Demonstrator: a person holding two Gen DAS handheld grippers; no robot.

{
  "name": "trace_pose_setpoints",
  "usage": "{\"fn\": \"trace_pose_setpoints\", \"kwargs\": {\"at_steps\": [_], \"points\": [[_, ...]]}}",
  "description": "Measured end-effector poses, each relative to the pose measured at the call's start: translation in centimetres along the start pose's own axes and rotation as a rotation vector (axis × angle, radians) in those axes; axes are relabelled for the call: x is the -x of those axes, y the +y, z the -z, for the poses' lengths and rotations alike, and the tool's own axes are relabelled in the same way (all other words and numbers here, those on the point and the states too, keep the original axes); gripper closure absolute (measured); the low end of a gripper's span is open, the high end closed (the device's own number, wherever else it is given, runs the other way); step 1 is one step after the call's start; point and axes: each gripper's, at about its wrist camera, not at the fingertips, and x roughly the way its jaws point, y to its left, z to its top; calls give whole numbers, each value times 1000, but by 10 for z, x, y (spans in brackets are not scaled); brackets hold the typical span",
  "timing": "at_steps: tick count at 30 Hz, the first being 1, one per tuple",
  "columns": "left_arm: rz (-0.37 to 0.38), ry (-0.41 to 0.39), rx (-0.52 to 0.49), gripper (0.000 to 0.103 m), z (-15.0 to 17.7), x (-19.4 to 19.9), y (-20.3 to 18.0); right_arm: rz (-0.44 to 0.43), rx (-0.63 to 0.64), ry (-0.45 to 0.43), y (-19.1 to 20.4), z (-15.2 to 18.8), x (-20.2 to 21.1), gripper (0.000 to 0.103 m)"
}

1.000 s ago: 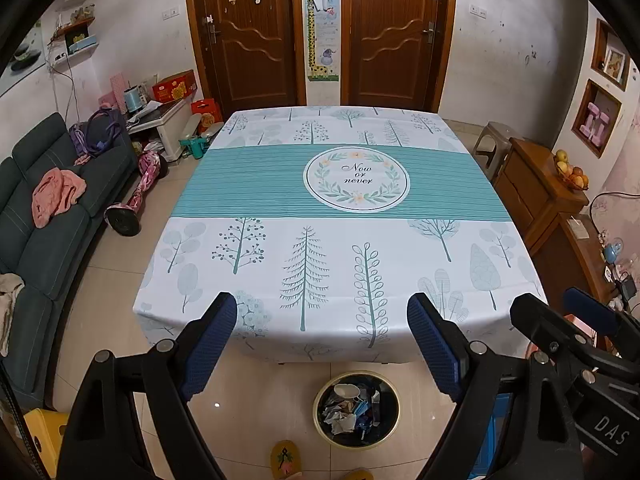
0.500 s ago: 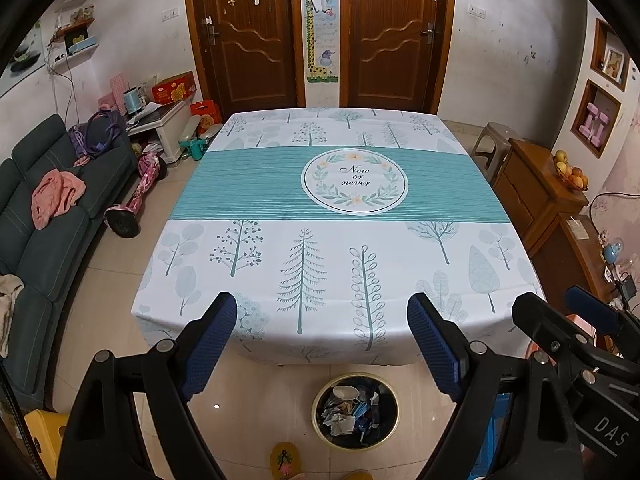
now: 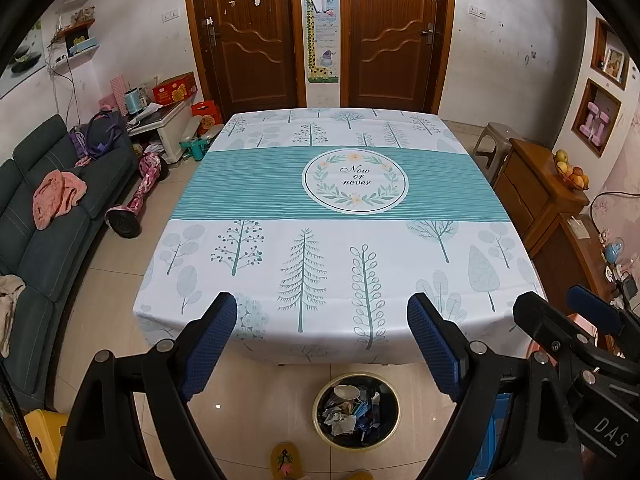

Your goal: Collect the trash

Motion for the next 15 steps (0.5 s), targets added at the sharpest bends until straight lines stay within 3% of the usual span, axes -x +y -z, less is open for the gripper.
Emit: {"fn": "trace_pose_setpoints", "kwargs": {"at_steps": [15], "points": [[-3,4,5,17,2,3,2,4,11,-2,0,3,4,23]]}}
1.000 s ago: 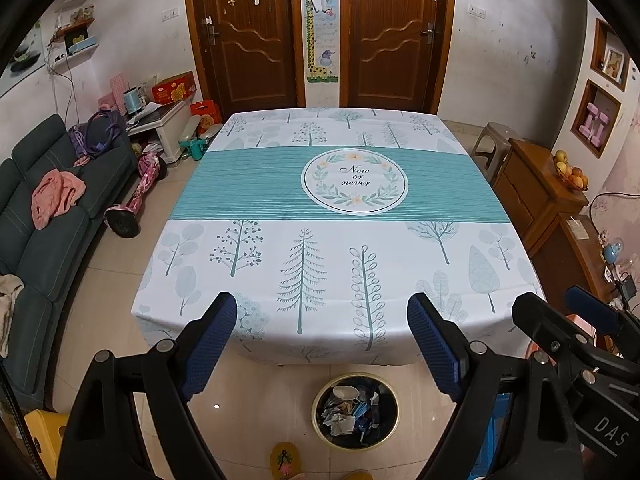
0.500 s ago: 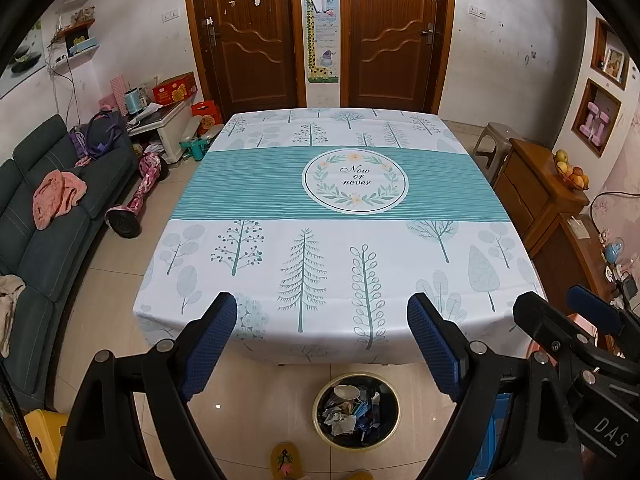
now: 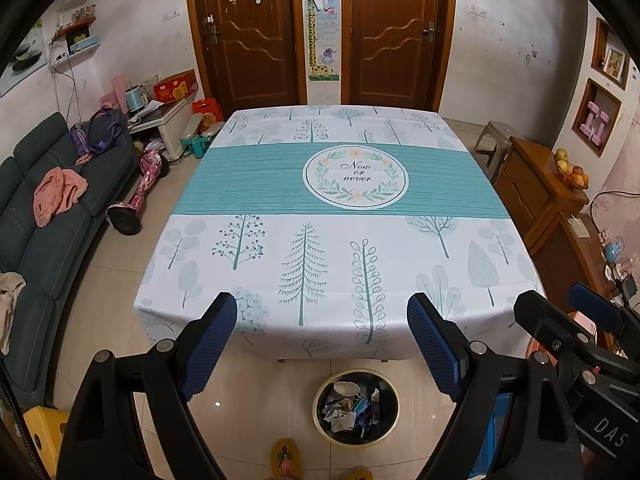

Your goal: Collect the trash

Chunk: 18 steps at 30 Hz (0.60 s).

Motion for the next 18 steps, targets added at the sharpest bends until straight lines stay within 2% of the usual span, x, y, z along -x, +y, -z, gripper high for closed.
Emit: {"fn": "trace_pose_setpoints", "kwargs": {"at_steps": [18], "points": [[0,3,-2,17,3,1,-1,0,1,1,-1,1,1,23]]}}
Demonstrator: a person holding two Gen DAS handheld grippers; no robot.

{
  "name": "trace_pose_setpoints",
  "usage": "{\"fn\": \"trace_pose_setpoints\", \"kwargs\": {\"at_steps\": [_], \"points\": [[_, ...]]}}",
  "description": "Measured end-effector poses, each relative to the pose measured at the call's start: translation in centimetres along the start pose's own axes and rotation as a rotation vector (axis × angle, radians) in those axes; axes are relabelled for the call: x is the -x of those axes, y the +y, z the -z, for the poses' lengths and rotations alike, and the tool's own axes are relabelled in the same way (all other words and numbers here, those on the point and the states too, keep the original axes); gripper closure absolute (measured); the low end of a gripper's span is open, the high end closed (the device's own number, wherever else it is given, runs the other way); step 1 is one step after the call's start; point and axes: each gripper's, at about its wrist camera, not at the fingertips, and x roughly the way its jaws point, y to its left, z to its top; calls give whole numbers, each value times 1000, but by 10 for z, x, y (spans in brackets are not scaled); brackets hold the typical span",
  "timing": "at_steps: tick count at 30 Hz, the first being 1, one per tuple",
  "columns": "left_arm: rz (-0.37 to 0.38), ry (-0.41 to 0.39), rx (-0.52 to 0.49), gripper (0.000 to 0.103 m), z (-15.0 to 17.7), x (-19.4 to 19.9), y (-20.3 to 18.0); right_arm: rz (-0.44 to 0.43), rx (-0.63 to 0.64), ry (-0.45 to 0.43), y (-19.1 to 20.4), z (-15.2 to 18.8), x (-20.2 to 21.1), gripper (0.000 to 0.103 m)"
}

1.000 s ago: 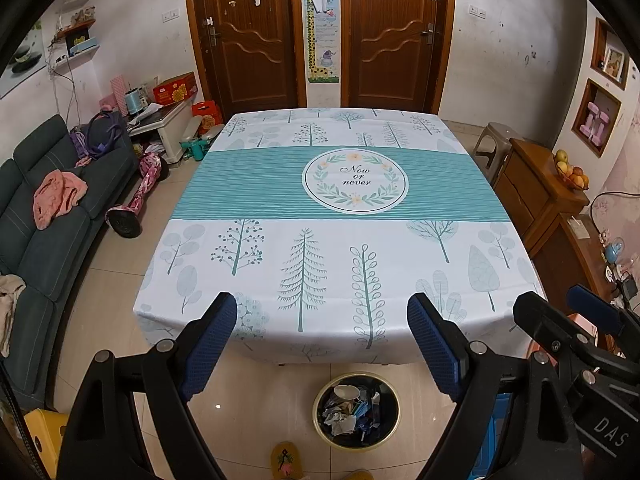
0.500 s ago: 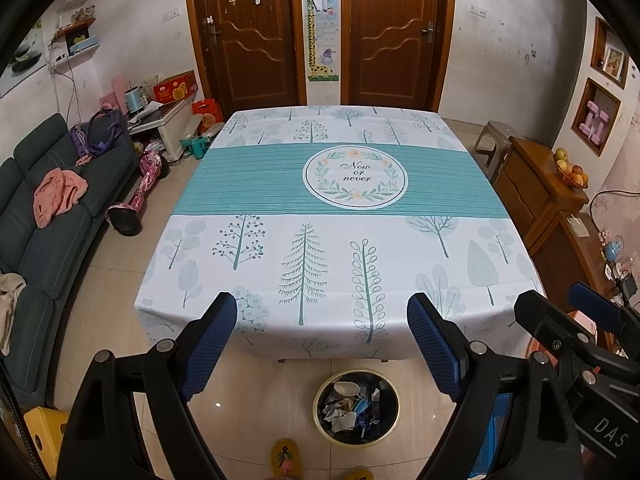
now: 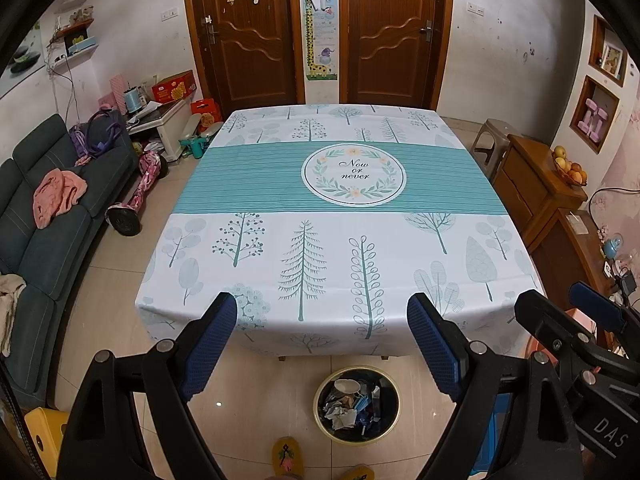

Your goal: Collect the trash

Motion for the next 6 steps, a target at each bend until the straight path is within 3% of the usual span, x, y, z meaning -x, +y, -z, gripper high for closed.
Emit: {"fn": "trace_pose_setpoints", "kwargs": {"at_steps": [6], "points": [[0,1,-2,17,0,0,1,0,0,-1,0,0,0,23]]}}
